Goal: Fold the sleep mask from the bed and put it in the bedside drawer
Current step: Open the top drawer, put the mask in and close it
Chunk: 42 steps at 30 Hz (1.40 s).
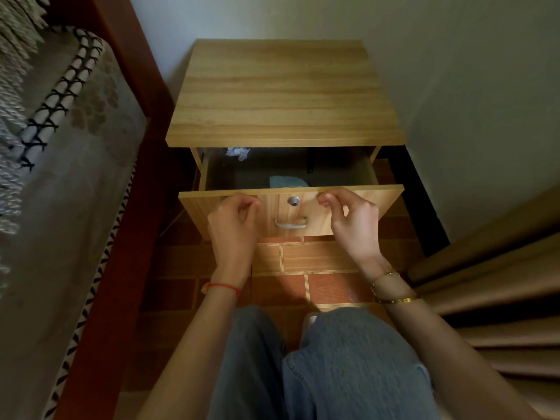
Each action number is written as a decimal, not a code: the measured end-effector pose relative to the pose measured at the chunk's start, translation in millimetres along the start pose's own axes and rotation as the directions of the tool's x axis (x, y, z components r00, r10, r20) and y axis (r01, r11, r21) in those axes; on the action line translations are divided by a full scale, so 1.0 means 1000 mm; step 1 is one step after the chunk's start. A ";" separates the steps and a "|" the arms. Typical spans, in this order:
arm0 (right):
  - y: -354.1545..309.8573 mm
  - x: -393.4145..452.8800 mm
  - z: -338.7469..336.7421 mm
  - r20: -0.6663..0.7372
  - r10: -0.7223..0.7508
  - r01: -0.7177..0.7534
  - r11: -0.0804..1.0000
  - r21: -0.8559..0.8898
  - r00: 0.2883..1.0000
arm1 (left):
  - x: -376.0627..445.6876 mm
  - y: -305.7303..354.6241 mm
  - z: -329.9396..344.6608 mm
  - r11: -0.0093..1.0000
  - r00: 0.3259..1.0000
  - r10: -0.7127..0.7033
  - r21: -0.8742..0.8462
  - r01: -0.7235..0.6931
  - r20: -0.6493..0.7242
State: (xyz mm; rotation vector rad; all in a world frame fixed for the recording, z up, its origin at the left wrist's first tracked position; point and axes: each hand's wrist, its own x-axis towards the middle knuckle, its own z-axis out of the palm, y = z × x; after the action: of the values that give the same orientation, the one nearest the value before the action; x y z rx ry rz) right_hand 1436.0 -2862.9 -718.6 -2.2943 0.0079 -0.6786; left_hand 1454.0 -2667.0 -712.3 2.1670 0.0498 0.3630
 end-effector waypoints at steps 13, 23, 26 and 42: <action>0.016 0.061 0.027 0.081 0.136 -0.144 0.984 0.107 0.987 | 0.064 0.005 0.027 0.998 1.000 -0.017 -0.053 0.016 -0.010; 0.029 0.084 0.038 0.223 0.177 -0.214 0.964 0.156 0.959 | 0.086 -0.004 0.037 0.997 0.994 0.067 0.040 -0.071 0.086; 0.030 0.083 0.039 0.248 0.154 -0.202 0.963 0.180 0.956 | 0.087 -0.004 0.039 0.992 0.989 0.100 0.070 -0.107 0.107; 0.030 0.064 0.027 0.414 0.085 -0.063 0.996 -0.067 0.906 | 0.065 -0.006 0.032 0.970 0.950 0.141 0.151 -0.189 0.280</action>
State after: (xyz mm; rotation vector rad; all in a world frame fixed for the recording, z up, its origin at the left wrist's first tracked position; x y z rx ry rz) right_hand 1509.6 -2880.5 -724.0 -2.4330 -0.0887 -0.1389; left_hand 1525.3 -2677.5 -718.7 2.3857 -0.2631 0.1618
